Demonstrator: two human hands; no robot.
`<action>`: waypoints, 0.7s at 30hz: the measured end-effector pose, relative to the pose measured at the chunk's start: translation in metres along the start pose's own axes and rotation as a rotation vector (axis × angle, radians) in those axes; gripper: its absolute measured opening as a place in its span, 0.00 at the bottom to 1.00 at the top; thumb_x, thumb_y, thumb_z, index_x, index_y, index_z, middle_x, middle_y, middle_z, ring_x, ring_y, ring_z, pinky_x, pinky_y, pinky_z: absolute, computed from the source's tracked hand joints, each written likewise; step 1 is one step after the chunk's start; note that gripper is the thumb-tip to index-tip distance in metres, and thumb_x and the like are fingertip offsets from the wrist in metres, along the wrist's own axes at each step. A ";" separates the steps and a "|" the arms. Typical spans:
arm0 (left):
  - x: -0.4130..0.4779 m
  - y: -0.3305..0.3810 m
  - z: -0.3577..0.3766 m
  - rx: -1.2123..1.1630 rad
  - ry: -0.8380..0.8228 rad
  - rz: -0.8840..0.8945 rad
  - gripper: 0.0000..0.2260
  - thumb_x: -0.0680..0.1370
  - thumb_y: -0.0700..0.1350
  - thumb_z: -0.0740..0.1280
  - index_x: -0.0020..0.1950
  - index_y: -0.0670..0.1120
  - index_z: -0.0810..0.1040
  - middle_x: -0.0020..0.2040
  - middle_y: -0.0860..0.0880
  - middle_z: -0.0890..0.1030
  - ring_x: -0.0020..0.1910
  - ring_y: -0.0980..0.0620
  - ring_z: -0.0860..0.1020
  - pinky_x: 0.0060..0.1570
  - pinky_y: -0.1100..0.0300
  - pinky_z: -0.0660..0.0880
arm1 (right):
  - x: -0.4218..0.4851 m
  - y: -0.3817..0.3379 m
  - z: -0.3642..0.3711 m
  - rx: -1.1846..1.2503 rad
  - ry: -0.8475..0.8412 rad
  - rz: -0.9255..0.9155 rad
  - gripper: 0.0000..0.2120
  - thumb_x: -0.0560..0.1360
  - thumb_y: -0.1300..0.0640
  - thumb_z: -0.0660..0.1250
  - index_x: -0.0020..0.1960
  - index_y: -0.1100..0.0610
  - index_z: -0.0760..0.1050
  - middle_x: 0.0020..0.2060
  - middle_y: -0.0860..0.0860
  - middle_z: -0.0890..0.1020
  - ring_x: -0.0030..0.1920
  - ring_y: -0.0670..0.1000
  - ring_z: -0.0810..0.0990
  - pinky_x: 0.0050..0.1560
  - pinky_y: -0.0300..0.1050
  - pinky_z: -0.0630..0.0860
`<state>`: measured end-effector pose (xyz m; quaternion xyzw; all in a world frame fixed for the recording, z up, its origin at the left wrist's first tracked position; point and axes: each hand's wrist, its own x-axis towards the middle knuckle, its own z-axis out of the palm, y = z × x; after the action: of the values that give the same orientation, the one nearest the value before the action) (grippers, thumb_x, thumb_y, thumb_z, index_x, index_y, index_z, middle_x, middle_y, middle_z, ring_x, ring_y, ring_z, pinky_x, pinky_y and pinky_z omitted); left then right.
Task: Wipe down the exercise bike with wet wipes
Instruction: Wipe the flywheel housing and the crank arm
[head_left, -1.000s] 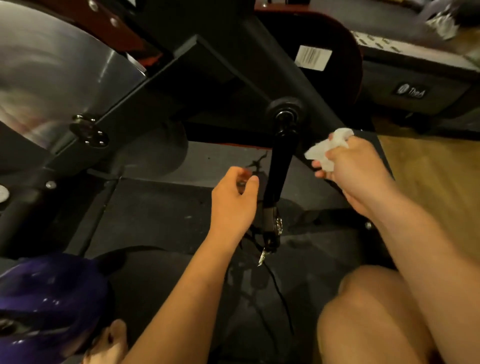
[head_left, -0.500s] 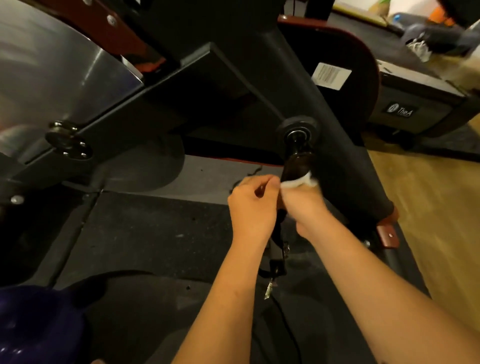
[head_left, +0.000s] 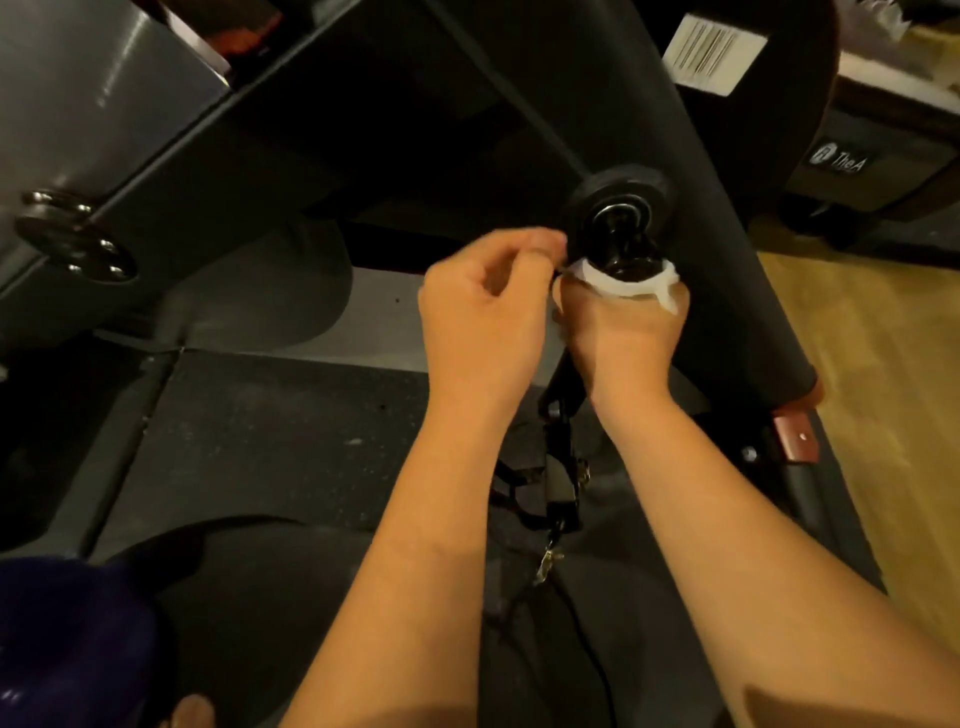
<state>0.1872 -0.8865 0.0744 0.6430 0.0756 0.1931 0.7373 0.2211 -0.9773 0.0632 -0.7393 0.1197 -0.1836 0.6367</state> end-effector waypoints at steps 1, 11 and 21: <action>0.004 0.002 -0.001 -0.018 0.037 0.017 0.09 0.79 0.37 0.65 0.47 0.46 0.84 0.44 0.51 0.85 0.47 0.57 0.82 0.50 0.63 0.78 | 0.000 0.001 0.002 0.030 0.013 -0.019 0.20 0.69 0.69 0.73 0.32 0.51 0.66 0.26 0.42 0.74 0.29 0.36 0.76 0.38 0.34 0.74; -0.032 -0.042 0.002 0.101 -0.347 -0.482 0.09 0.81 0.53 0.63 0.53 0.53 0.82 0.50 0.54 0.84 0.52 0.59 0.80 0.53 0.65 0.75 | -0.009 0.052 -0.032 -0.410 -0.684 0.422 0.08 0.73 0.62 0.71 0.47 0.52 0.77 0.40 0.49 0.82 0.45 0.51 0.81 0.39 0.39 0.76; -0.058 -0.098 -0.023 0.432 -0.225 -0.860 0.18 0.79 0.60 0.64 0.50 0.45 0.80 0.45 0.49 0.80 0.46 0.48 0.79 0.50 0.56 0.74 | -0.003 0.008 -0.029 0.037 -0.285 0.257 0.20 0.71 0.62 0.73 0.60 0.49 0.72 0.45 0.46 0.82 0.43 0.42 0.84 0.42 0.39 0.81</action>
<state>0.1441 -0.8972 -0.0332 0.7086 0.2923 -0.2193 0.6036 0.2062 -1.0037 0.0583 -0.7246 0.1185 0.0035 0.6789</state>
